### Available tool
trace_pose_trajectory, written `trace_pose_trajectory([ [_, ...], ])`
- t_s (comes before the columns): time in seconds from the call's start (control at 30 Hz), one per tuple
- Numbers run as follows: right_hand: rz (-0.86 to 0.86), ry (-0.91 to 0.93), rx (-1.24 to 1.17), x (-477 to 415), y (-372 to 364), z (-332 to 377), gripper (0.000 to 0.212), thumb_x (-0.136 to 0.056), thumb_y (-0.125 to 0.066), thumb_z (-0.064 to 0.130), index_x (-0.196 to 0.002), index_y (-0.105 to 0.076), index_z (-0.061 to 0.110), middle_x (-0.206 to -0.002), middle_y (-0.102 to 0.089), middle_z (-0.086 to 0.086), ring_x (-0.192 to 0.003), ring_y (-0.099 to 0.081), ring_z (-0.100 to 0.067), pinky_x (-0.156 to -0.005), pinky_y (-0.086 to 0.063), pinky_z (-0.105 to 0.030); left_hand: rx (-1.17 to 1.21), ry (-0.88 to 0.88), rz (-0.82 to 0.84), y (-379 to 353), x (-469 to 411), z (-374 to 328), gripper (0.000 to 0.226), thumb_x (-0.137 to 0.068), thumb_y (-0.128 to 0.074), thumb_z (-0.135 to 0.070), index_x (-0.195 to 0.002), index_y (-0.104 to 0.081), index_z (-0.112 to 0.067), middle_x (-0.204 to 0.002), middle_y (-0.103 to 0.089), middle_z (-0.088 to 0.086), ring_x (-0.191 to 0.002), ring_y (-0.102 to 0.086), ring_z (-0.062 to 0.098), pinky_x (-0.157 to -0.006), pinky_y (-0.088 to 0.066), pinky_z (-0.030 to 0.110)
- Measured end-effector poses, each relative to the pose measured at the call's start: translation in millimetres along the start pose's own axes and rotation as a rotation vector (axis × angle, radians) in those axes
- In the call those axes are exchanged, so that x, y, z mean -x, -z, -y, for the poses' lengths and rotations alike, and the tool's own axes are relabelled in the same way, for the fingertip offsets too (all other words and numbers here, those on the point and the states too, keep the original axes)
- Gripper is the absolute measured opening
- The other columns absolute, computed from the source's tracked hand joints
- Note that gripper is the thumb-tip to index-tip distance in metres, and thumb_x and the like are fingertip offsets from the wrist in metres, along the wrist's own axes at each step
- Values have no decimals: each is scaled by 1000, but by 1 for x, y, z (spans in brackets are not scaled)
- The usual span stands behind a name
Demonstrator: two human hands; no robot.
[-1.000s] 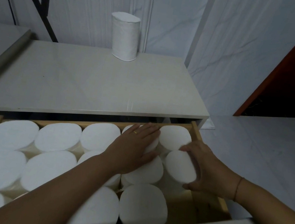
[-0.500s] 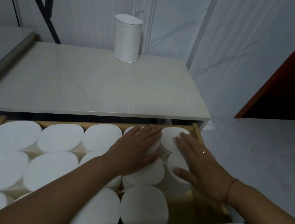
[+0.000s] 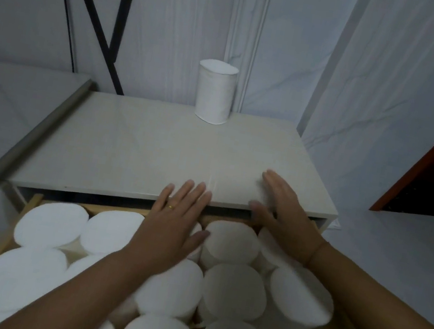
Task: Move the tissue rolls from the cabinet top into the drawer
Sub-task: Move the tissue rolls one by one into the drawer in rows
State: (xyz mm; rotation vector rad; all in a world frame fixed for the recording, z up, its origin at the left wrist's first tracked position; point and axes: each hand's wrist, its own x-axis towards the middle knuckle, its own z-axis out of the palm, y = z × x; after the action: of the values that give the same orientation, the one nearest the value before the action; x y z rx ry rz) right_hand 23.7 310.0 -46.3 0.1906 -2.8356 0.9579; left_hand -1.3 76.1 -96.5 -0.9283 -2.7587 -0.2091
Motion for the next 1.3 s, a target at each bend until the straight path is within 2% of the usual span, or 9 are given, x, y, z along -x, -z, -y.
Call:
trace_pose_trajectory([
  [0.1, -84, -59, -152, -55, -9, 8, 74, -89, -53, 47, -147, -21, 14, -156, -20, -3, -141, -21, -15, -112, -16, -26, 11, 49, 11, 3, 4, 11, 69, -91, -11, -58, -151, -9, -23, -159, -5, -4, -146, 6, 15, -117, 8, 39],
  [0.23, -140, -150, -323, -123, -20, 15, 87, -84, -59, 53, -149, -15, 16, -157, -17, -3, -140, -24, -18, -107, -22, -28, 49, 62, 4, 4, 3, 13, 70, -90, -8, -61, -151, -5, -25, -159, -1, -6, -146, 7, 14, -116, 12, 37],
  [0.4, -175, -186, -304, -189, -33, 17, 98, -77, -70, 48, -148, -15, 9, -156, -18, -9, -141, -24, -24, -116, -22, -36, 88, 67, -1, 5, -3, 16, 70, -89, -13, -59, -150, -12, -25, -159, -11, -5, -146, -2, 14, -117, 8, 36],
  [0.57, -233, -224, -350, -235, -54, 9, 103, -72, -77, 41, -147, -15, 6, -154, -23, -11, -140, -27, -24, -115, -23, -34, 118, 65, -5, 2, -4, 16, 67, -91, -24, -56, -150, -16, -24, -158, -15, -3, -146, -7, 16, -117, 3, 39],
  [0.67, -285, -248, -401, -255, -63, 5, 106, -70, -80, 37, -147, -14, 6, -153, -25, -11, -139, -29, -23, -114, -24, -32, 119, 66, -12, 1, -5, 16, 68, -90, -23, -55, -149, -21, -22, -157, -21, -1, -145, -14, 19, -118, -6, 44],
  [0.8, -321, -245, -471, -277, -67, 3, 106, -67, -82, 35, -145, -16, 7, -149, -32, -10, -134, -37, -22, -112, -30, -35, 90, 65, -38, -1, -5, 15, 65, -90, -27, -53, -147, -27, -20, -154, -29, 1, -143, -22, 22, -116, -15, 49],
  [0.93, -378, -232, -509, -293, -71, 2, 97, -63, -84, 33, -138, -27, 8, -140, -44, -8, -125, -46, -21, -107, -36, -32, 65, 66, -36, -2, -5, 15, 65, -90, -30, -52, -147, -27, -21, -154, -30, 0, -142, -24, 21, -115, -16, 49],
  [1.03, -402, -232, -500, -303, -74, 2, 95, -62, -85, 34, -135, -29, 7, -137, -46, -8, -123, -47, -20, -104, -37, -27, 37, 68, -29, -3, -4, 15, 66, -90, -32, -52, -147, -28, -21, -153, -30, 0, -142, -25, 21, -114, -15, 49],
  [1.3, -395, -209, -435, -301, -73, 2, 91, -60, -83, 38, -130, -33, 9, -131, -48, -6, -118, -49, -20, -97, -39, -26, 44, 68, -34, -6, -3, 15, 66, -91, -32, -53, -148, -25, -22, -155, -27, -1, -143, -20, 20, -117, -13, 45],
])
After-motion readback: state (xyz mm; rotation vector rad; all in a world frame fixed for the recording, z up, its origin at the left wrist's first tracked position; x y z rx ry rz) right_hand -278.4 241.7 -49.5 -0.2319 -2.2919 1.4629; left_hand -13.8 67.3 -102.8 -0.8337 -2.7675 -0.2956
